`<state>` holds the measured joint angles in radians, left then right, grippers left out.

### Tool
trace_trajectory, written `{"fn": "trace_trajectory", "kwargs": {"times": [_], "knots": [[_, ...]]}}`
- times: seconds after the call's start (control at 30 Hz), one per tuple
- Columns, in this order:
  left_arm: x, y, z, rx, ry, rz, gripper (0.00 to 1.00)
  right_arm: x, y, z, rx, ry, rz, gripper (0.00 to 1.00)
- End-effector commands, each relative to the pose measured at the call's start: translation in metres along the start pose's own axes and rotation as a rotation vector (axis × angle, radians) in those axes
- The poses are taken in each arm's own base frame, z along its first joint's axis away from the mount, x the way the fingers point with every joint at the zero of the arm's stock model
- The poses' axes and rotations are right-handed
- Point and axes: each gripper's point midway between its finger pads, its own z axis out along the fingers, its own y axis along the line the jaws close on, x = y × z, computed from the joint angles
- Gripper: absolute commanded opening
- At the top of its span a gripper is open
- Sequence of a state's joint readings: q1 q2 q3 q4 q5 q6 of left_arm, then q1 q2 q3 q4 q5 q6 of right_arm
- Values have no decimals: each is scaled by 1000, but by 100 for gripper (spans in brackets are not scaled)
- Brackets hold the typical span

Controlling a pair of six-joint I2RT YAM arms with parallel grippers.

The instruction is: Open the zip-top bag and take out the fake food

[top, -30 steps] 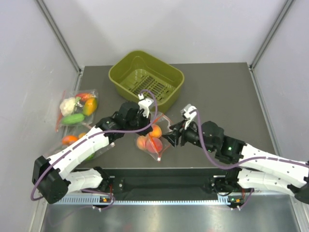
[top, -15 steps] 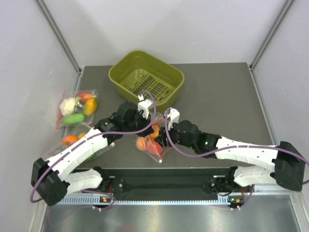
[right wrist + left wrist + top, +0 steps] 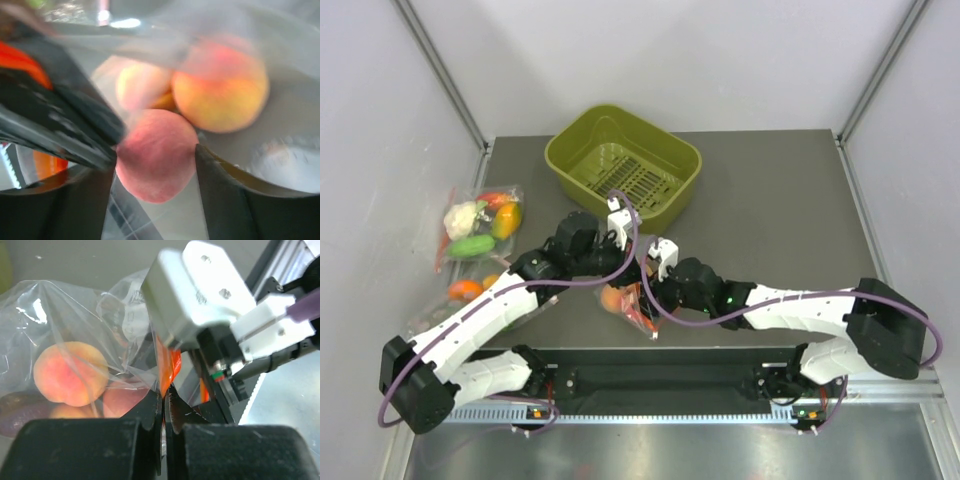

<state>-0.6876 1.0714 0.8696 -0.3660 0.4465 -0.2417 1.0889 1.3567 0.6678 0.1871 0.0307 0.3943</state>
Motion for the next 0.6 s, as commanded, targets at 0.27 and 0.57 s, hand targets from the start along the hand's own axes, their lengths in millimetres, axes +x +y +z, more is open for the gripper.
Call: {"fn": "trace_trajectory", "kwargs": {"times": [0.27,0.57], "knots": [[-26,-25,-1,141,-104,32,0,-3,44,8,-243,-56,-10,81],[-29,-28,-3,147,-130,33,0,26,43,35,-129,77,-35,84]]}}
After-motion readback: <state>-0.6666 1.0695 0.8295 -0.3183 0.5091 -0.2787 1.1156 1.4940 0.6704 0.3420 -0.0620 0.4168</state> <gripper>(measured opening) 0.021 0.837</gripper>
